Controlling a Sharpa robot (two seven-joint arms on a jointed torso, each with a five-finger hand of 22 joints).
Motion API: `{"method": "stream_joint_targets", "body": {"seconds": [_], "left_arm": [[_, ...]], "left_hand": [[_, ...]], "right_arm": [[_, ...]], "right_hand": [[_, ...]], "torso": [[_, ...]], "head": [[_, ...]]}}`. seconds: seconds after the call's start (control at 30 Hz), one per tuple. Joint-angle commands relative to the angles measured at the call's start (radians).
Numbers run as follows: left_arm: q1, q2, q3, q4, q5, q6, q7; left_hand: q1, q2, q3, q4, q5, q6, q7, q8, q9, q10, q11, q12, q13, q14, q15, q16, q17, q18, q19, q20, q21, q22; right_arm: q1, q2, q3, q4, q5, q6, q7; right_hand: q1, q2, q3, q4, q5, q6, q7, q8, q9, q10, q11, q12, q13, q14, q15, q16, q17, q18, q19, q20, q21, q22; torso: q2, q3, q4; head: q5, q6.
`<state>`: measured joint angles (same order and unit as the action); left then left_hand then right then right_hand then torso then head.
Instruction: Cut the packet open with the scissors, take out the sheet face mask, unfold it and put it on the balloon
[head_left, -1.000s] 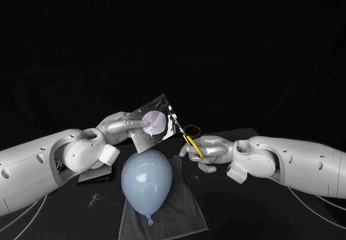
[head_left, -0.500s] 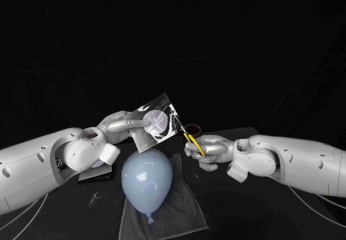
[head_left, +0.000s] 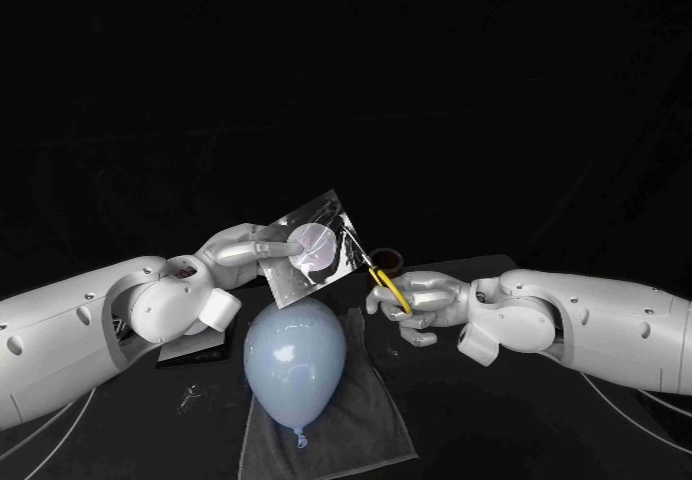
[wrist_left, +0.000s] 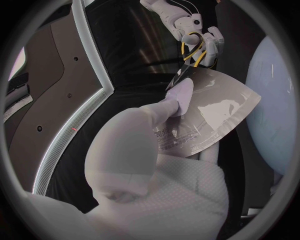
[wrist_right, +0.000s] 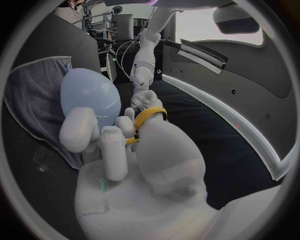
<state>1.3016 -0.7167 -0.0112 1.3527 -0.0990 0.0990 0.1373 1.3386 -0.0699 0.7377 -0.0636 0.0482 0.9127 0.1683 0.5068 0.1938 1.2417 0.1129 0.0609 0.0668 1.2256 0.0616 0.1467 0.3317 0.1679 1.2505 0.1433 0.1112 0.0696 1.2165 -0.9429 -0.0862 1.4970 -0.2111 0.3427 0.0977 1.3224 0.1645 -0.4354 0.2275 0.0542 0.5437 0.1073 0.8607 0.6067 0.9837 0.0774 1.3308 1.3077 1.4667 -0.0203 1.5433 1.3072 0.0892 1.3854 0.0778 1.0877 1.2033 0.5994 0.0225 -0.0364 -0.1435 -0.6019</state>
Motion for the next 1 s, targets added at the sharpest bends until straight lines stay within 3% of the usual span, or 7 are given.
{"method": "stream_joint_targets", "body": {"seconds": [0.03, 0.13, 0.27, 0.37, 0.5, 0.87, 1.0], "left_arm": [[0.0, -0.001, -0.001, 0.0, -0.014, 0.025, -0.001], [0.0, -0.001, -0.001, 0.0, -0.015, 0.026, -0.001], [0.0, -0.001, -0.001, 0.0, -0.017, 0.028, -0.002], [0.0, -0.001, -0.001, 0.0, -0.019, 0.03, -0.003], [0.0, -0.002, -0.001, 0.0, -0.022, 0.032, -0.004], [0.0, -0.003, -0.002, 0.0, -0.027, 0.036, -0.007], [0.0, -0.003, -0.002, -0.001, -0.028, 0.036, -0.007]], "left_hand": [[-0.001, 0.008, 0.002, -0.006, 0.003, -0.001, 0.008, 0.006, 0.206, 0.006, 0.0, 0.004, 0.001, 0.002, -0.003, -0.003, -0.001, 0.015, 0.008, 0.001, 0.007, 0.001], [-0.001, 0.008, 0.002, -0.006, 0.003, -0.001, 0.008, 0.006, 0.206, 0.006, 0.0, 0.004, 0.001, 0.002, -0.003, -0.003, -0.001, 0.015, 0.008, 0.001, 0.007, 0.001], [-0.001, 0.008, 0.002, -0.006, 0.003, -0.001, 0.008, 0.006, 0.206, 0.006, 0.0, 0.004, 0.001, 0.002, -0.003, -0.003, -0.001, 0.015, 0.008, 0.001, 0.007, 0.001], [-0.001, 0.008, 0.002, -0.006, 0.003, -0.001, 0.008, 0.006, 0.206, 0.006, 0.0, 0.004, 0.001, 0.002, -0.003, -0.003, -0.001, 0.015, 0.008, 0.001, 0.007, 0.001], [-0.001, 0.008, 0.002, -0.006, 0.003, -0.001, 0.008, 0.005, 0.209, 0.007, -0.001, 0.004, 0.001, 0.002, -0.003, -0.004, 0.001, 0.015, 0.009, 0.001, 0.007, 0.001], [-0.001, 0.008, 0.002, -0.006, 0.003, -0.001, 0.008, 0.005, 0.209, 0.007, -0.001, 0.004, 0.001, 0.002, -0.003, -0.004, 0.001, 0.015, 0.009, 0.001, 0.007, 0.001], [-0.001, 0.008, 0.002, -0.006, 0.003, -0.001, 0.008, 0.005, 0.209, 0.007, -0.001, 0.004, 0.001, 0.002, -0.003, -0.004, 0.001, 0.015, 0.009, 0.001, 0.007, 0.001]], "right_arm": [[0.003, -0.003, 0.003, 0.001, 0.001, 0.019, 0.003], [0.004, -0.004, 0.003, 0.002, -0.003, 0.014, 0.003], [0.006, -0.005, 0.003, 0.001, -0.005, 0.008, 0.0], [0.008, -0.004, 0.003, 0.0, -0.007, 0.007, -0.004], [0.01, -0.003, 0.003, 0.0, -0.011, 0.013, -0.009], [0.023, -0.002, 0.003, -0.002, -0.03, 0.023, -0.02], [0.029, -0.002, 0.003, -0.003, -0.037, 0.025, -0.025]], "right_hand": [[0.004, -0.02, -0.028, -0.002, -0.005, -0.073, 0.049, -0.054, -0.003, 0.243, -0.002, -0.05, -0.046, 0.077, 0.018, -0.013, 0.182, 0.018, -0.019, 0.011, -0.028, -0.02], [0.001, -0.03, -0.028, -0.005, -0.006, -0.111, 0.067, -0.108, -0.007, 0.212, 0.013, -0.076, -0.073, 0.073, 0.032, -0.018, 0.173, 0.022, -0.029, 0.025, -0.042, -0.03], [-0.004, -0.035, -0.028, -0.004, -0.006, -0.123, 0.079, -0.143, -0.008, 0.117, 0.024, -0.161, -0.159, 0.066, 0.042, -0.026, 0.157, 0.028, -0.043, 0.036, -0.066, -0.048], [-0.014, -0.043, -0.027, -0.001, -0.004, -0.151, 0.095, -0.194, -0.003, -0.104, 0.037, -0.39, -0.372, 0.032, 0.055, -0.067, 0.081, 0.042, -0.081, 0.053, -0.133, -0.1], [-0.019, -0.049, -0.026, 0.002, -0.006, -0.184, 0.099, -0.236, 0.003, -0.136, 0.046, -0.479, -0.449, 0.004, 0.061, -0.101, 0.017, 0.054, -0.11, 0.06, -0.187, -0.145], [-0.026, -0.075, -0.022, 0.009, -0.006, -0.214, 0.102, -0.256, 0.018, -0.167, 0.051, -0.526, -0.499, -0.025, 0.066, -0.13, -0.041, 0.059, -0.127, 0.064, -0.213, -0.17], [-0.027, -0.096, -0.006, 0.022, -0.006, -0.24, 0.114, -0.259, 0.033, -0.21, 0.062, -0.567, -0.538, -0.041, 0.075, -0.144, -0.072, 0.059, -0.131, 0.071, -0.217, -0.177]], "torso": [[0.0, 0.0004, -0.0005], [0.0, 0.0001, -0.0002], [0.0, 0.0001, -0.0005], [0.0, 0.0001, -0.0002], [0.001, -0.0003, 0.0009], [0.0, -0.0006, 0.0017], [0.0, -0.0005, 0.0007]], "head": [[0.0, 0.0], [0.0, 0.001], [0.0, 0.001], [-0.001, 0.001], [-0.001, 0.002], [-0.001, 0.004], [-0.001, 0.002]]}}
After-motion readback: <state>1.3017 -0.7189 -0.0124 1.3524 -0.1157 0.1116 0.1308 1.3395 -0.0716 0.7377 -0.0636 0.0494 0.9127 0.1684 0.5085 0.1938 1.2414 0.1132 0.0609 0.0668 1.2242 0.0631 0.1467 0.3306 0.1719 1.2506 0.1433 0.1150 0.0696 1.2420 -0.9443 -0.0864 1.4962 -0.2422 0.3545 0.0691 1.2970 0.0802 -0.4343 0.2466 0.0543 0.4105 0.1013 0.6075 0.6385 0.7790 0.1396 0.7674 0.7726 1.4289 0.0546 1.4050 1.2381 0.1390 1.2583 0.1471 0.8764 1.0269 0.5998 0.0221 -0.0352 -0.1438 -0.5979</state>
